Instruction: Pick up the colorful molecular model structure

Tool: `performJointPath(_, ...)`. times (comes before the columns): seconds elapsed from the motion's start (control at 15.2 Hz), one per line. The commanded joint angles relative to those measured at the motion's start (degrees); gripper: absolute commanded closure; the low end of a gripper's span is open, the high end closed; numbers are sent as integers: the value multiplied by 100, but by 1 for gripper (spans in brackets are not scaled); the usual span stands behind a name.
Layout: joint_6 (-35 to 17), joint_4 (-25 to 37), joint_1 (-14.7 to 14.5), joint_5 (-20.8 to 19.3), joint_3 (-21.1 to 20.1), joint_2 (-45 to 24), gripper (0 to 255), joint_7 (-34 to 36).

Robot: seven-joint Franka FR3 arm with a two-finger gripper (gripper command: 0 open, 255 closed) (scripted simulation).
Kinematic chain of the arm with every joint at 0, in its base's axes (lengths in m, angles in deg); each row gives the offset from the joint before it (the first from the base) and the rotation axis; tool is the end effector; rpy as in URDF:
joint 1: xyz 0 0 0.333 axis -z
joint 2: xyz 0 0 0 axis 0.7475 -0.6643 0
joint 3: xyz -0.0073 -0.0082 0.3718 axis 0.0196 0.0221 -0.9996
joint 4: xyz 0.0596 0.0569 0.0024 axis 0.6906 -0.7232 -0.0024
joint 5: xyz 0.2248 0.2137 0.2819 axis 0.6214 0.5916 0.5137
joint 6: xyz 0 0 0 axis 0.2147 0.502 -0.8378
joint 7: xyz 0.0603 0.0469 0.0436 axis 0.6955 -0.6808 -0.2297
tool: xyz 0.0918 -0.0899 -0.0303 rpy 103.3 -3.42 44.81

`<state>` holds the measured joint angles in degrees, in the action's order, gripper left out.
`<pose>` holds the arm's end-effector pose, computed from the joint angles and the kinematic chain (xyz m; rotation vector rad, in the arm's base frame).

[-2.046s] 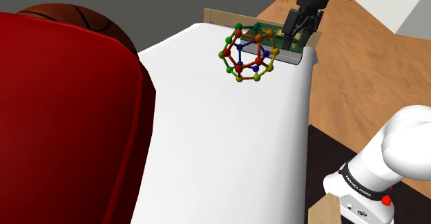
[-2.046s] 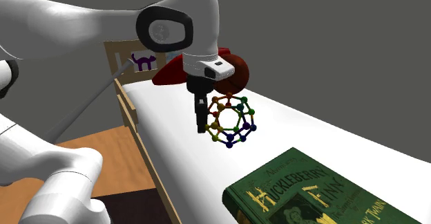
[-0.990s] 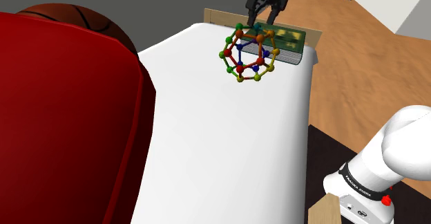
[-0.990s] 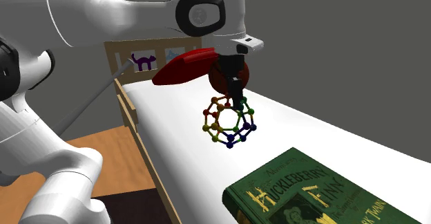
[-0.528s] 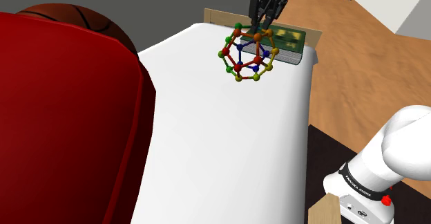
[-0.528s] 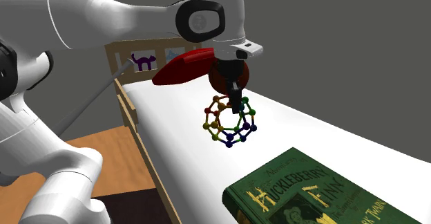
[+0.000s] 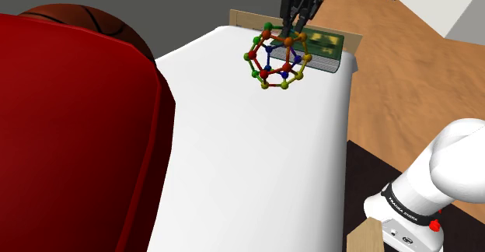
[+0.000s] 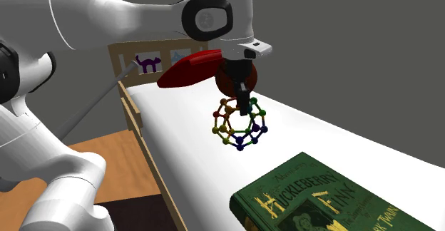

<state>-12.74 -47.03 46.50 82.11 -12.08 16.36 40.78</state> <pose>0.4705 0.0967 0.6764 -3.0701 0.1325 -0.1936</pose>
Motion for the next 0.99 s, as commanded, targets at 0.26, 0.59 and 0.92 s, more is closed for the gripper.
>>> performJointPath(0.26,452,582,6,-18,3,-126,255,28)
performJointPath(0.59,855,1142,12,-38,2,-284,255,57)
performJointPath(0.92,1116,1522,14,-51,-2,-403,255,77)
